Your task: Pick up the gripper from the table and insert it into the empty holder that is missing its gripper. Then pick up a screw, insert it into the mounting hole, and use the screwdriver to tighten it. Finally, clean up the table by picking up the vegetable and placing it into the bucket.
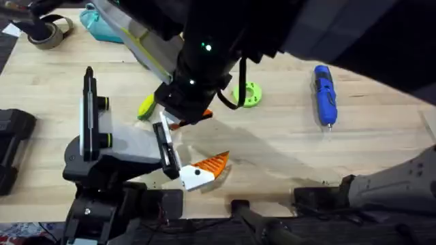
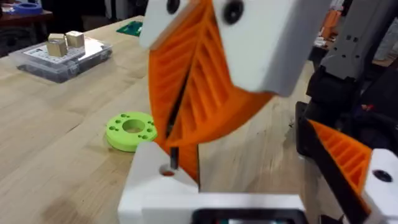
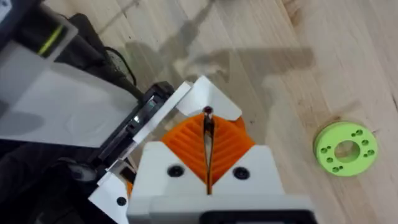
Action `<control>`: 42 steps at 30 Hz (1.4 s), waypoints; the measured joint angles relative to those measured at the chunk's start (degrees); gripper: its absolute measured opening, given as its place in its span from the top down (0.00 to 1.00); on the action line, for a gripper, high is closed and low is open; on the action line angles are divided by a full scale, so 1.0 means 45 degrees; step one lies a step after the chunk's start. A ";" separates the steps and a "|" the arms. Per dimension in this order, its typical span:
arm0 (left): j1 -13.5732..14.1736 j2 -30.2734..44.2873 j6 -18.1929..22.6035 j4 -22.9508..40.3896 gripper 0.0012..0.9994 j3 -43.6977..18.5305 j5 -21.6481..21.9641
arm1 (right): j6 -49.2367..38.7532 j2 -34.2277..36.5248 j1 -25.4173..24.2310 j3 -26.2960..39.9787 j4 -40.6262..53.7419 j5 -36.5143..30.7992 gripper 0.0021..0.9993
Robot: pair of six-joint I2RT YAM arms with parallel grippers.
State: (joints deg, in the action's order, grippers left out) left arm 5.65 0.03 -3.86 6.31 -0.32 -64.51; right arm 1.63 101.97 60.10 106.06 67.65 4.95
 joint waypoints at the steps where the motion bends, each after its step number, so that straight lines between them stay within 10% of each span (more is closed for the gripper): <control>1: 0.0000 0.0000 0.0000 0.0000 0.01 0.0000 0.0000 | 0.0000 0.0006 0.0000 0.0000 0.0001 0.0000 1.00; 42: -0.0003 0.0002 -0.0097 0.0005 0.01 0.0000 0.0000 | -0.0039 0.0534 0.0000 0.0019 -0.0029 -0.0039 1.00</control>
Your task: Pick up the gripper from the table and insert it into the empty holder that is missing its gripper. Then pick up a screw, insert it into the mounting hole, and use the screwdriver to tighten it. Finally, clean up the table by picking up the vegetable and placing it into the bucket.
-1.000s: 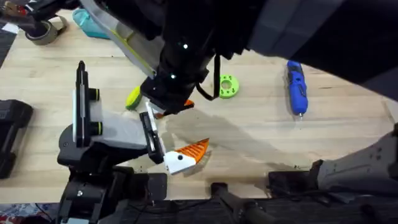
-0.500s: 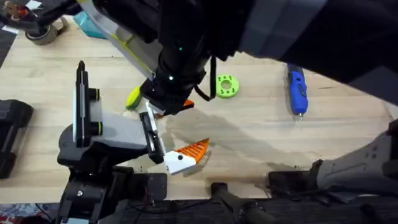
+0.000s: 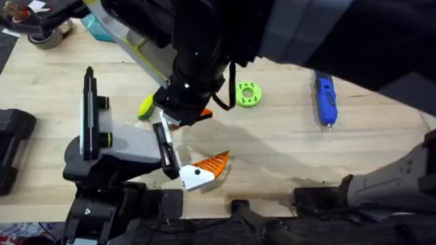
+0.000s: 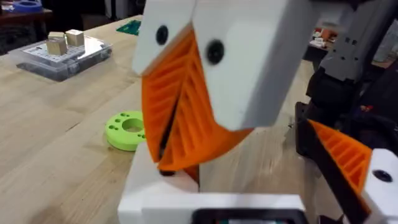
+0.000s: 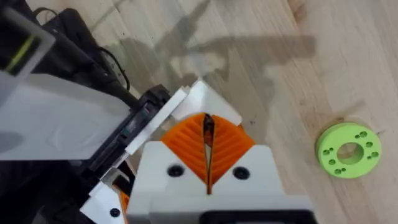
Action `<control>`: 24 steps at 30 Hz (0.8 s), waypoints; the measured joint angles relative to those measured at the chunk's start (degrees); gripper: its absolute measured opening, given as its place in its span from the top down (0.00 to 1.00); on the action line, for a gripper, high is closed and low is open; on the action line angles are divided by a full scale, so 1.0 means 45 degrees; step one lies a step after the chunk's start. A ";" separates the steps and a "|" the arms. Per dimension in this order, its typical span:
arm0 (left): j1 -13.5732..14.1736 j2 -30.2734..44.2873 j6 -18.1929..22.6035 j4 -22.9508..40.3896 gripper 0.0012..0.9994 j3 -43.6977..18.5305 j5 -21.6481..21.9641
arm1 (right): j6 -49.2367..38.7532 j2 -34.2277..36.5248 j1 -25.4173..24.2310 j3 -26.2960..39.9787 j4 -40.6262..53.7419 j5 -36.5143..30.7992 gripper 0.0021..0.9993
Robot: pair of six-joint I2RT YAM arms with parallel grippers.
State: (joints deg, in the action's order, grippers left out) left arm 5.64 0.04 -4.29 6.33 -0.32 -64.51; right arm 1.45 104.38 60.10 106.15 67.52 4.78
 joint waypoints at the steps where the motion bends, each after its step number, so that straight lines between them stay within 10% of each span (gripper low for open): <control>1: 0.0000 0.0000 -0.0003 0.0000 0.01 0.0000 0.0000 | 0.0000 0.0000 0.0000 0.0000 -0.0003 0.0000 1.00; 10: -0.0002 0.0000 -0.0002 0.0002 0.01 0.0000 0.0000 | -0.0024 0.0000 0.0000 0.0000 0.0000 -0.0002 0.98; 17: -0.0042 -0.0002 -0.0019 -0.0005 0.01 0.0000 0.0009 | -0.0080 0.0000 -0.0142 0.0059 0.0093 -0.0454 0.04; 24: -0.0061 -0.0002 -0.0019 -0.0008 0.01 0.0000 0.0024 | -0.0107 -0.0005 -0.0219 0.0068 0.0034 -0.0534 0.01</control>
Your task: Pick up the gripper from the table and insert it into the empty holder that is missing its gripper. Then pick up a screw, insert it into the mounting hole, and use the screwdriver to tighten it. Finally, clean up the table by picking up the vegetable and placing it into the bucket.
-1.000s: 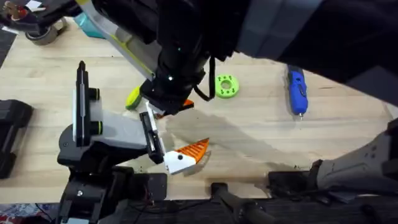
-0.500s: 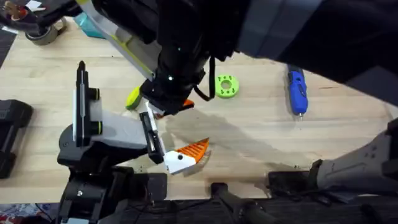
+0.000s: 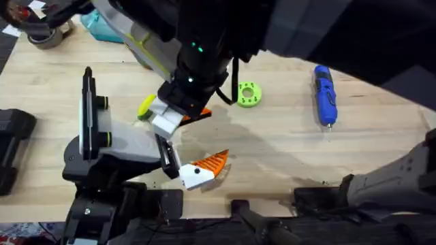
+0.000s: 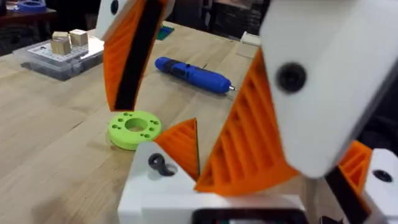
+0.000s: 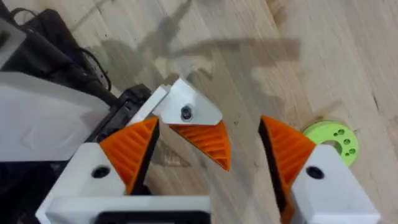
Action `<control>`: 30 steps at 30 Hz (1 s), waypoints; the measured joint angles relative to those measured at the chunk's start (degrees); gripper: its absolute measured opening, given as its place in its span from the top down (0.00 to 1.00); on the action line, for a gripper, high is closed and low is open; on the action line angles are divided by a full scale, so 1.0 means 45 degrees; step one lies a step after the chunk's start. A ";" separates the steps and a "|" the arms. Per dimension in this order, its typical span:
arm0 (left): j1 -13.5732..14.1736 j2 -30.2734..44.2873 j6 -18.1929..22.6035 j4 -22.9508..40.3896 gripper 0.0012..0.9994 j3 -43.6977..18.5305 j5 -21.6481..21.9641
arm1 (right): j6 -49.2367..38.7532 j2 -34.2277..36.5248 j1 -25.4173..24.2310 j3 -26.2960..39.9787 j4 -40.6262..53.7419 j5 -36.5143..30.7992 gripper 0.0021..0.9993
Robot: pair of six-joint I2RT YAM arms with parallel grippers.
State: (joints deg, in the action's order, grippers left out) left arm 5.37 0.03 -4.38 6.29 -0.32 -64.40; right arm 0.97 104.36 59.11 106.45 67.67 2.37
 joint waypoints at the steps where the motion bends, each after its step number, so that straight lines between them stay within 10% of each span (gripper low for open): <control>1: 0.0000 0.0000 0.0000 0.0001 0.01 0.0000 0.0004 | 0.0000 0.0000 0.0000 0.0000 -0.0011 0.0000 0.01; 30: 0.0005 0.0003 0.0015 0.0003 0.01 0.0000 -0.0024 | -0.0024 -0.1554 0.0044 0.0053 -0.0684 0.0355 0.01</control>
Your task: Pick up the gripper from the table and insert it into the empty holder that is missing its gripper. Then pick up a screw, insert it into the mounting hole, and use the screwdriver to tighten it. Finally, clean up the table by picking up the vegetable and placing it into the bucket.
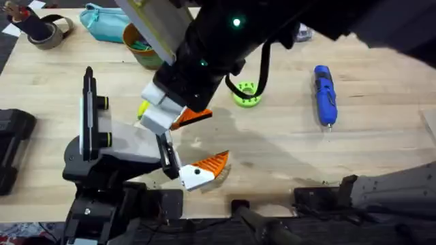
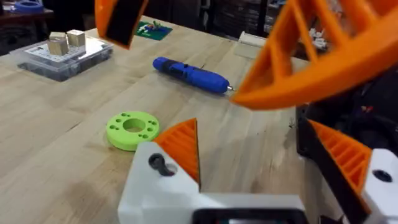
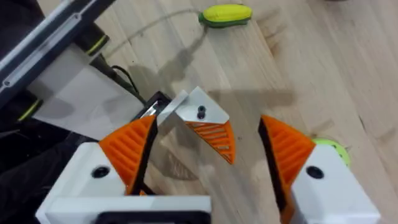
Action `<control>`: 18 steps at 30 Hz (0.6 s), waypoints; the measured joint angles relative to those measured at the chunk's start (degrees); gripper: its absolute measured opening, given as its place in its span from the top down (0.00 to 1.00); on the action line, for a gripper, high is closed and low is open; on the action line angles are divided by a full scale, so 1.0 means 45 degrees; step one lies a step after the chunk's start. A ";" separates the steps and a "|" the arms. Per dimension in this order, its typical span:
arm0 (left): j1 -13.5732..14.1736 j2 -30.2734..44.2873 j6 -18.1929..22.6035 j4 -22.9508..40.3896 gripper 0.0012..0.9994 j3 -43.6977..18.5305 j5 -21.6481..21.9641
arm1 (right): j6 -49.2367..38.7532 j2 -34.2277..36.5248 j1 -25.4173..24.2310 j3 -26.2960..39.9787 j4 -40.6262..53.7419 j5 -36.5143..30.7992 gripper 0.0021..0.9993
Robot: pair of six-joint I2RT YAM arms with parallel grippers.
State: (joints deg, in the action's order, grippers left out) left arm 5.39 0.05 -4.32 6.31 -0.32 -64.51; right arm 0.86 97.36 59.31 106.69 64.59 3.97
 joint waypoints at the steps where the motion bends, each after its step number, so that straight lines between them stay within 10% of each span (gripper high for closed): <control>1: 0.0000 -0.0003 0.0000 0.0000 0.01 0.0000 0.0000 | -0.0002 0.0012 0.0000 0.0000 0.0010 0.0000 0.02; 18: 0.0000 -0.0003 0.0000 0.0000 0.01 0.0000 0.0000 | 0.0039 0.1205 -0.0178 0.0000 0.0049 0.0005 0.28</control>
State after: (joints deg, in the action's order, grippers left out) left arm 5.39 0.03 -4.32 6.31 -0.32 -64.51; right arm 1.04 102.78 58.51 106.69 64.81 3.99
